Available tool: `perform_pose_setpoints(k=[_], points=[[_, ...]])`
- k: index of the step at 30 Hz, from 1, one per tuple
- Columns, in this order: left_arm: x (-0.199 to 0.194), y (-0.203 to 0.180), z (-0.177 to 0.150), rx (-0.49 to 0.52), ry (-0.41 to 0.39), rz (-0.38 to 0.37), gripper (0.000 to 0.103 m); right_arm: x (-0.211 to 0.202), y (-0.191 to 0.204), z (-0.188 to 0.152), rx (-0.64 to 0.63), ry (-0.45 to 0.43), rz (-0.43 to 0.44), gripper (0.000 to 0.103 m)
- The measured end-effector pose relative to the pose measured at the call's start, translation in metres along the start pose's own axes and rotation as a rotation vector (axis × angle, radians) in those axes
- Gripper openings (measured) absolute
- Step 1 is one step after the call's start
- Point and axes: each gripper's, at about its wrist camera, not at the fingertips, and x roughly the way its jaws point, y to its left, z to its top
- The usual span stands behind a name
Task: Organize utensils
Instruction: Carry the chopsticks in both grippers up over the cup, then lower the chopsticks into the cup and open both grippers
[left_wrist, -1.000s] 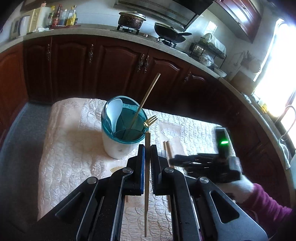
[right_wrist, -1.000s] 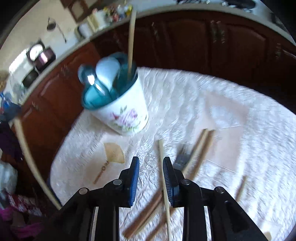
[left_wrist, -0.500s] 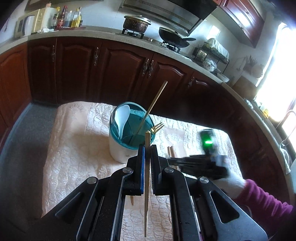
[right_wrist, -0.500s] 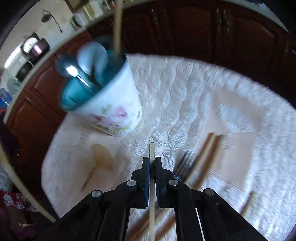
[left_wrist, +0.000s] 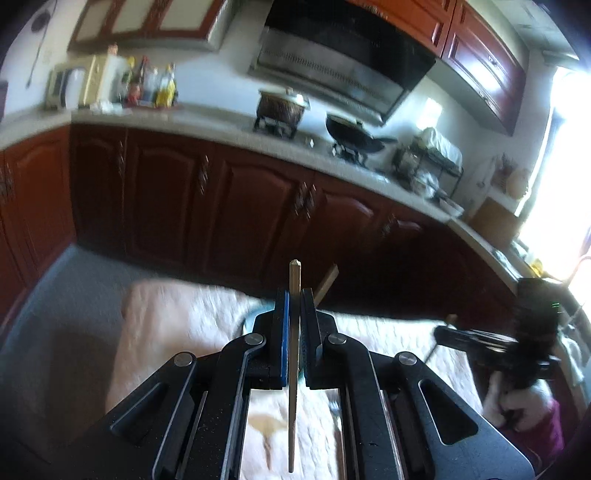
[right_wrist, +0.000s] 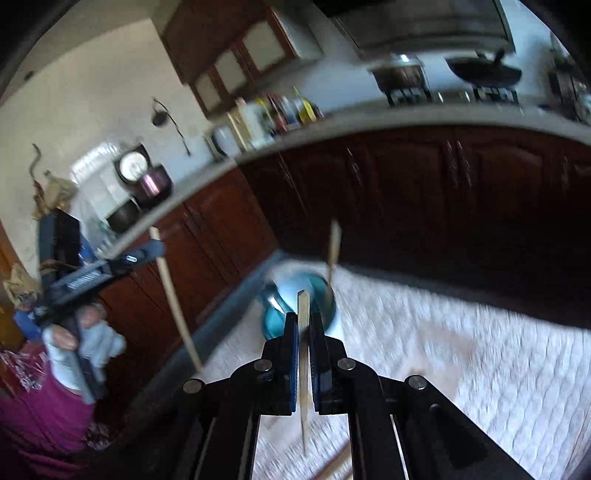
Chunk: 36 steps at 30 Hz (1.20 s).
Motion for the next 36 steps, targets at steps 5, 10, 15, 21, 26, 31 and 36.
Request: perform_pose_setpoints(k=[5,10,15,21,26,31,36], points=[[0.014,0.0,0.028,-0.004,-0.081,0.053,0.004,0.001,0.017,0.044,-0.02,-0.094,-0.008,0.005],[0.042,0.004,0.042,0.003,-0.135,0.12,0.004,0.028,0.031,0.078,-0.062,-0.121,-0.08,0.005],[0.077,0.008,0.036,0.025,-0.155,0.184,0.004,0.073,0.033,0.092,-0.105,-0.12,-0.152,0.005],[0.107,0.013,0.016,0.057,-0.165,0.232,0.004,0.119,0.022,0.073,-0.1,-0.105,-0.164,0.005],[0.123,0.016,-0.003,0.07,-0.119,0.235,0.004,0.15,0.008,0.048,-0.055,-0.012,-0.14,0.005],[0.131,0.019,-0.021,0.074,-0.075,0.234,0.004,0.165,-0.005,0.032,-0.033,0.055,-0.137,0.005],[0.13,0.013,-0.029,0.086,-0.047,0.228,0.004,0.163,-0.015,0.029,-0.007,0.06,-0.121,0.021]])
